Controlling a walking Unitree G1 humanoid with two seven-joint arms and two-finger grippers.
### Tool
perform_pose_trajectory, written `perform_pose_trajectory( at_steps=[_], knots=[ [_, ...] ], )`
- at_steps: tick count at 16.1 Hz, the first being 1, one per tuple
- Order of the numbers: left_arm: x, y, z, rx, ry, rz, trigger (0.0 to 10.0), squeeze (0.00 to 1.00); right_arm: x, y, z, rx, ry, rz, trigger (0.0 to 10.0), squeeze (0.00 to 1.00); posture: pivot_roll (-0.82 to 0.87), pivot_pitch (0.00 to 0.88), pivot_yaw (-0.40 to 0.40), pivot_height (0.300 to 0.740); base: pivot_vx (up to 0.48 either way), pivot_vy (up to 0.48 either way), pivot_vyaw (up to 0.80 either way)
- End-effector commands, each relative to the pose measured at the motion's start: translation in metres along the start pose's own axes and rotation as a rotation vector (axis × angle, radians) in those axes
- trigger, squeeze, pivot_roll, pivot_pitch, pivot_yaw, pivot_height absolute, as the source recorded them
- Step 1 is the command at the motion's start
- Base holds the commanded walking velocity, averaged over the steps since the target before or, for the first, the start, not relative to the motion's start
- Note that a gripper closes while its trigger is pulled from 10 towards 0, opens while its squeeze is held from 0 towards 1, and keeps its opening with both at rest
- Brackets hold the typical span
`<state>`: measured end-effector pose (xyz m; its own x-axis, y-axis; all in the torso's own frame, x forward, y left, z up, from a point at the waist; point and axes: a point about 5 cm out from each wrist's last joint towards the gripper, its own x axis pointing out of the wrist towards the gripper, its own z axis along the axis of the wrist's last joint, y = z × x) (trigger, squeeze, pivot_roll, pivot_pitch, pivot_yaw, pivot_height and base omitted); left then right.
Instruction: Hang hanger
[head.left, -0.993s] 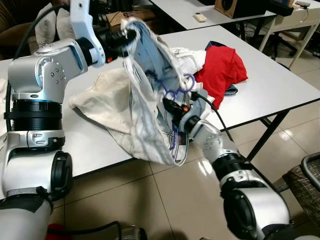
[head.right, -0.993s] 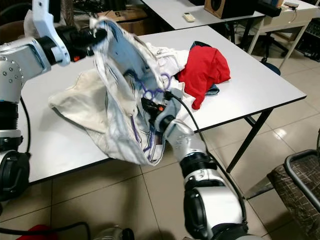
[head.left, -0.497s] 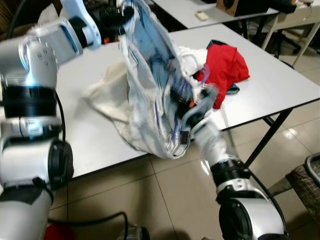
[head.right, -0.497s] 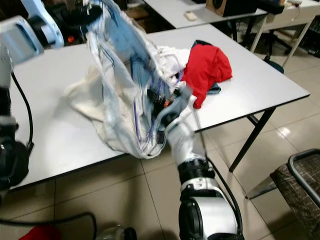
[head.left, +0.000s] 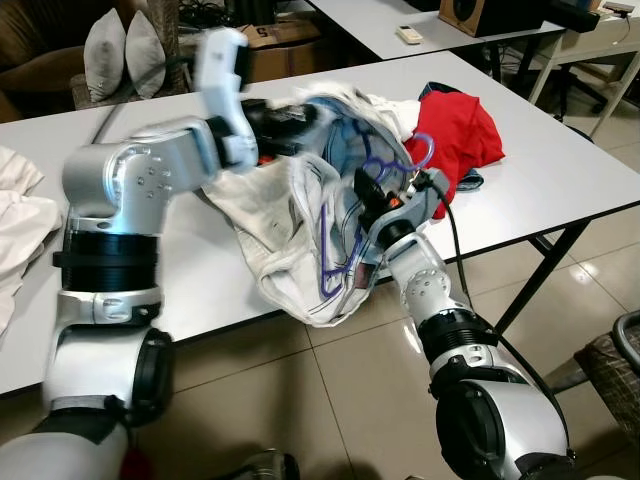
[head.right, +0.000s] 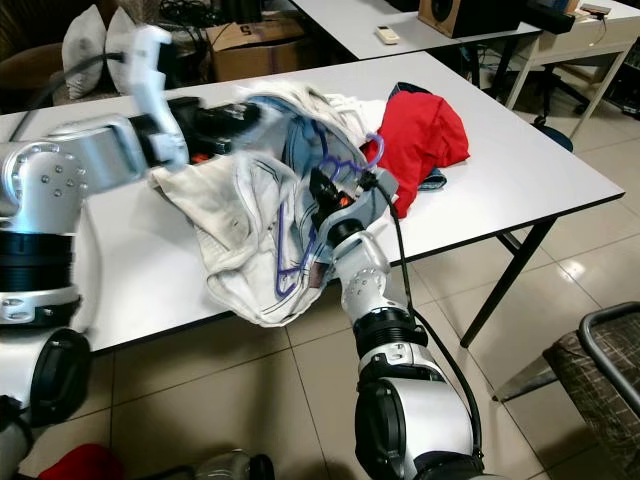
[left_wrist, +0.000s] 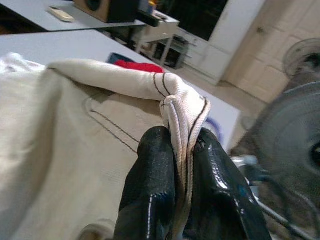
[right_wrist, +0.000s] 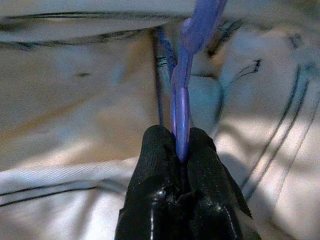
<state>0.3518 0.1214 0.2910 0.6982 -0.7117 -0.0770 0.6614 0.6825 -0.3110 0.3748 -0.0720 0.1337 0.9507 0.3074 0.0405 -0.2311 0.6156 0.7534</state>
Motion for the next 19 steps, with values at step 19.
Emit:
perform_pose_trajectory(
  at_steps=[19],
  knots=[
    [-0.058, 0.074, 0.14, 0.132, -0.471, 0.523, 0.0, 0.0, -0.022, 0.014, -0.016, -0.067, 0.408, 0.142, 10.0, 0.0, -0.06, 0.0, 0.118, 0.74, 0.0, 0.0, 0.0]
  ],
)
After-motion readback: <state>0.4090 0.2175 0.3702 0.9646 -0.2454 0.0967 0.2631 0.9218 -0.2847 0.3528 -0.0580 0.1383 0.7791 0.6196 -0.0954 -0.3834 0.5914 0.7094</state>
